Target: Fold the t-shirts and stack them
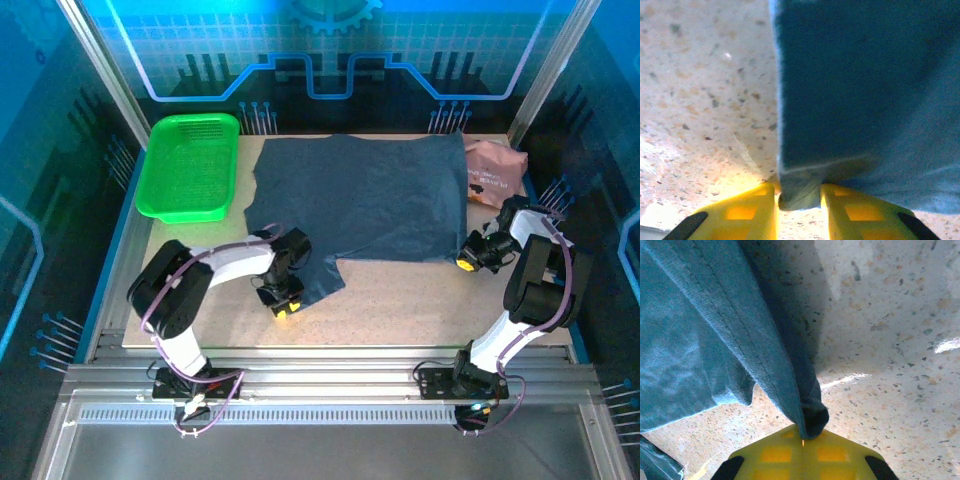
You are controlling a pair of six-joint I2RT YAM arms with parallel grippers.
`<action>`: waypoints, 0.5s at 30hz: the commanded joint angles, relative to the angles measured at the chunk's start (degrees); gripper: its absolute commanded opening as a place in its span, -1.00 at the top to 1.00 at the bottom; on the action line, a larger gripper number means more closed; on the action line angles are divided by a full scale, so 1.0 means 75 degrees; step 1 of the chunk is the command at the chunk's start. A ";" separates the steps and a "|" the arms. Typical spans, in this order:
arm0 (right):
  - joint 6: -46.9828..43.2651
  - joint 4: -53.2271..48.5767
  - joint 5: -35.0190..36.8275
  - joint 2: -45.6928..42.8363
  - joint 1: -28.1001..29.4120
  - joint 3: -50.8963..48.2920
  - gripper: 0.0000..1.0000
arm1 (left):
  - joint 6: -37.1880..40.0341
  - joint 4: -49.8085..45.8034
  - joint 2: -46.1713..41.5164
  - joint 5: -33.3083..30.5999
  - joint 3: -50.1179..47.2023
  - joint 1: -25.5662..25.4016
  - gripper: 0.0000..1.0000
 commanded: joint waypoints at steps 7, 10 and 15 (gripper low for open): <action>-0.0143 -0.0115 -0.0382 -0.0186 0.0095 -0.0034 1.00 | 0.1111 0.2315 0.0389 -0.0271 0.0649 0.0104 1.00; -0.0138 -0.0166 -0.0383 -0.0294 0.0101 -0.0097 1.00 | 0.1199 0.1809 -0.0663 -0.0419 0.0120 0.0096 1.00; 0.0056 -0.0551 -0.0270 -0.0721 0.0061 -0.0369 1.00 | 0.0712 0.1152 -0.2773 -0.0546 -0.1201 0.0083 1.00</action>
